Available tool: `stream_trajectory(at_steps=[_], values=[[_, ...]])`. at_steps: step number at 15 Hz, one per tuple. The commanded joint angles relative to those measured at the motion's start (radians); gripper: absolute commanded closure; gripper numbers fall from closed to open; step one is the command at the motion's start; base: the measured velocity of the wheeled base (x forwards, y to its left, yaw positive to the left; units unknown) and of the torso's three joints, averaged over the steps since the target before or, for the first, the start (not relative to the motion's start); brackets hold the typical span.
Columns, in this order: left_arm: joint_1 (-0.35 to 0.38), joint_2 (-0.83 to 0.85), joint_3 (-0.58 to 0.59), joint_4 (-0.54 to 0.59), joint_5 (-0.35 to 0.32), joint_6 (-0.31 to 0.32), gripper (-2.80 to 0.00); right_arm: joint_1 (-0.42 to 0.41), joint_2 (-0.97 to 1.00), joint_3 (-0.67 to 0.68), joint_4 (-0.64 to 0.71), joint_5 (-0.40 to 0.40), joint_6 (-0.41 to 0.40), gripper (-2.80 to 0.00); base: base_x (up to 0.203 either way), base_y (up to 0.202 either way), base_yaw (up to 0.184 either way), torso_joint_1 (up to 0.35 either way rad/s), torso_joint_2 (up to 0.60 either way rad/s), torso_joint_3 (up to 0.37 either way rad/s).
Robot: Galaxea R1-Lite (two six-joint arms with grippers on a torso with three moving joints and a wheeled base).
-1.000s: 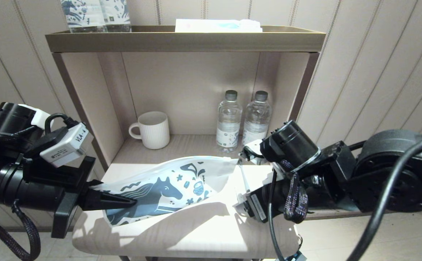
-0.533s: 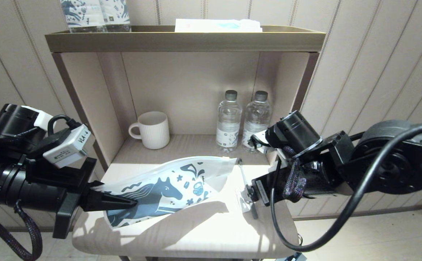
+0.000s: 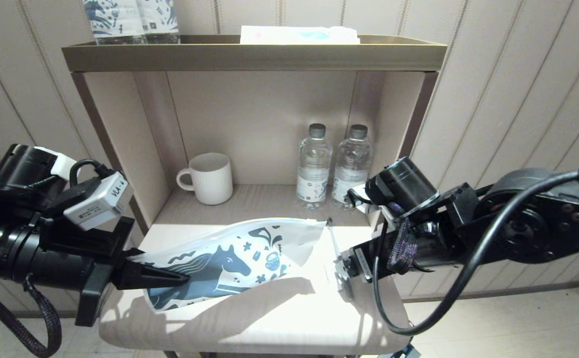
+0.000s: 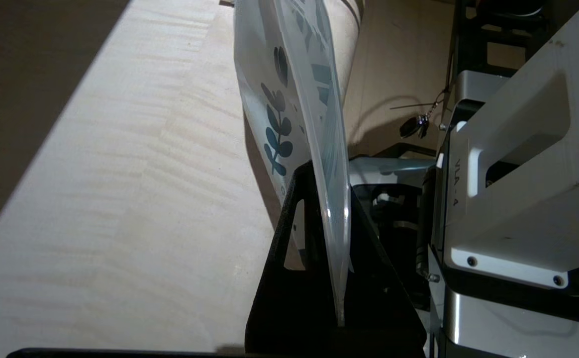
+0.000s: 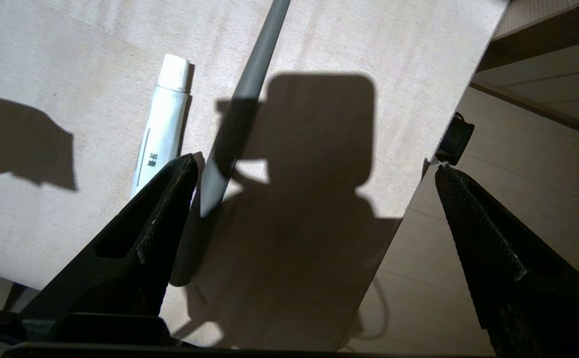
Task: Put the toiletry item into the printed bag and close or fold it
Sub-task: Pick up a toothbrush
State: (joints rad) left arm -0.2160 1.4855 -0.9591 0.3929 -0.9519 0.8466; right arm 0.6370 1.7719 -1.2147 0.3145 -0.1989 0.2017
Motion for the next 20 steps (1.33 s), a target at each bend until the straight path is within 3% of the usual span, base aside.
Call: stream_trajectory(at_steps=[1,14,15,20], values=[[0.0,0.004,-0.001,0.001,-0.005,0.005,0.0,-0.004,0.012,-0.002,0.001,-0.002,0.001,-2.8,0.0,0.0,0.0,0.0,0.0,0.0],[-0.002,0.004,0.007,0.003,0.009,0.005,0.0,0.0,0.055,-0.017,0.0,-0.004,0.001,-2.8,0.0,0.0,0.0,0.0,0.0,0.0],[-0.002,0.004,0.007,0.003,0.009,0.005,0.0,0.0,0.057,-0.016,0.0,-0.004,0.001,0.0,0.0,0.0,0.0,0.0,0.0,0.0],[-0.002,0.005,0.007,0.003,0.009,0.005,0.0,-0.002,0.055,-0.008,0.003,-0.002,-0.001,0.0,0.0,0.0,0.0,0.0,0.0,0.0]])
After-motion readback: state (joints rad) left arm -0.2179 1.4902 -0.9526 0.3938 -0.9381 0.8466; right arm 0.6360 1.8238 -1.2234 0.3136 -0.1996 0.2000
